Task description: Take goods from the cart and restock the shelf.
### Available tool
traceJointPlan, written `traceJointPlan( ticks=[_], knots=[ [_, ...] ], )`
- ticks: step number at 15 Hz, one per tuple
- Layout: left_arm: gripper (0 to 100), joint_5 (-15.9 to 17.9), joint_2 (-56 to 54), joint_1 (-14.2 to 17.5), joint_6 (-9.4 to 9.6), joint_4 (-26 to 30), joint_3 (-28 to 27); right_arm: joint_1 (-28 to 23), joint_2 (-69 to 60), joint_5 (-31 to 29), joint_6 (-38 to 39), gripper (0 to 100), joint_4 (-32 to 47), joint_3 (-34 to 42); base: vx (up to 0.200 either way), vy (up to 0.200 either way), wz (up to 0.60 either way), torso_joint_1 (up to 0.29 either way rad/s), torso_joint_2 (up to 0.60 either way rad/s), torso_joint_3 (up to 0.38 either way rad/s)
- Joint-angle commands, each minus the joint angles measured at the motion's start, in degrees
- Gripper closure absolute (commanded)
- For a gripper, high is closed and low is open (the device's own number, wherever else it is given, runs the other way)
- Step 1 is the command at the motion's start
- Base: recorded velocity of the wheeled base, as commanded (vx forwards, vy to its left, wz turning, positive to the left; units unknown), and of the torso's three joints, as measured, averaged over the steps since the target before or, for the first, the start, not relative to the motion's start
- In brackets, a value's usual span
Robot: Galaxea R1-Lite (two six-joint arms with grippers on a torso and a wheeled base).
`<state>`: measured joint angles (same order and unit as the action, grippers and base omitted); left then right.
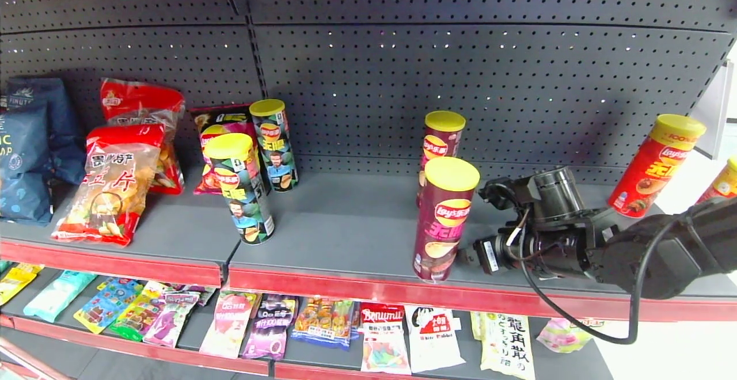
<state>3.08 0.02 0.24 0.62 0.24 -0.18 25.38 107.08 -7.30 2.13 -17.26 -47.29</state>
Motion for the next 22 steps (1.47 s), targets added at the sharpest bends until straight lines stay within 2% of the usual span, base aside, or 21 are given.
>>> traceJointPlan(
  ticks=[1, 17, 20, 22],
  knots=[
    [0, -0.01, -0.02, 0.02, -0.01, 0.02, 0.01, 0.2, 0.14, 0.01, -0.02, 0, -0.05, -0.17, 0.0, 0.0, 0.0, 0.0, 0.0, 0.0],
    [0, -0.01, -0.02, 0.02, -0.01, 0.02, 0.01, 1.07, 0.85, 0.01, -0.02, 0, -0.14, -0.96, 0.0, 0.0, 0.0, 0.0, 0.0, 0.0],
    [0, -0.01, -0.02, 0.02, -0.01, 0.02, 0.01, 0.28, -1.96, -0.78, -0.29, 0, 0.04, 1.76, 0.0, 0.0, 0.0, 0.0, 0.0, 0.0],
    [0, -0.01, -0.02, 0.02, -0.01, 0.02, 0.01, -0.16, -8.21, -1.84, -0.38, 0, 0.04, 6.33, 0.0, 0.0, 0.0, 0.0, 0.0, 0.0]
  ],
)
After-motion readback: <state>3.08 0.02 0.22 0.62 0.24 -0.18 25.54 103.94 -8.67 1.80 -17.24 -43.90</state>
